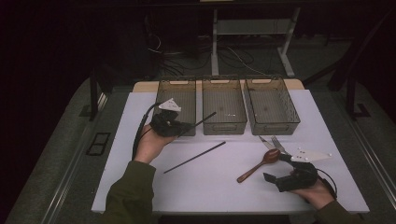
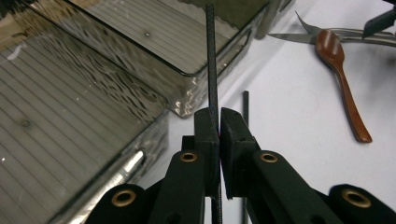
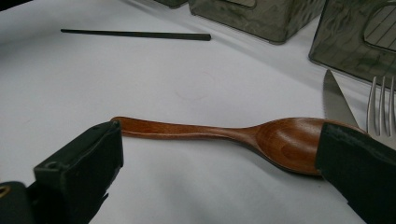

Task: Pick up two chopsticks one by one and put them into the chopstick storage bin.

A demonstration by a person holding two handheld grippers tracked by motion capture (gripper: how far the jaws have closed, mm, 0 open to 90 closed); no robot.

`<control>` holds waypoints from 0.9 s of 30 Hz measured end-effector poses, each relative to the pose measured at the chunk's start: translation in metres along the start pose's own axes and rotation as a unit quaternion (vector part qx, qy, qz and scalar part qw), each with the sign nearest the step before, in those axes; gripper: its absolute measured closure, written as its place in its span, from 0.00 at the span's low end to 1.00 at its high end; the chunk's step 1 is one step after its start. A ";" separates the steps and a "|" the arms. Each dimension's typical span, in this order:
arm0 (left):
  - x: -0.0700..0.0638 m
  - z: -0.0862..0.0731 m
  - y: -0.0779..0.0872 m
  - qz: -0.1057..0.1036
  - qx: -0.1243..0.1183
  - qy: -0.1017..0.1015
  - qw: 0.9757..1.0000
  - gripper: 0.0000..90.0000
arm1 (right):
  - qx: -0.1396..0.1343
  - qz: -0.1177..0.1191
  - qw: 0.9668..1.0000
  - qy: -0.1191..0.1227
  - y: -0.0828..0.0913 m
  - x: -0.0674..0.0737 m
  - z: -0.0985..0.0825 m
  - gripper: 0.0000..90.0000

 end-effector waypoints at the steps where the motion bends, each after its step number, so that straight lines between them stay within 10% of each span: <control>1: 0.002 0.001 0.000 0.002 0.001 -0.001 1.000 0.95 | 0.000 0.000 1.000 0.000 0.000 0.000 0.000 0.02; 27: 0.049 0.039 -0.004 0.040 0.005 0.012 0.999 0.95 | -0.010 0.003 1.000 -0.008 0.004 -0.001 0.000 0.02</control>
Point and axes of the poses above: each handheld gripper's, and its own axes: y roughly backward along the jaws, z roughly out of its top, x roughly to its left, the point moved 1 cm from there along -y, roughly forward along the jaws, and after that the axes turned 6 degrees about -y, right-handed, at the moved point
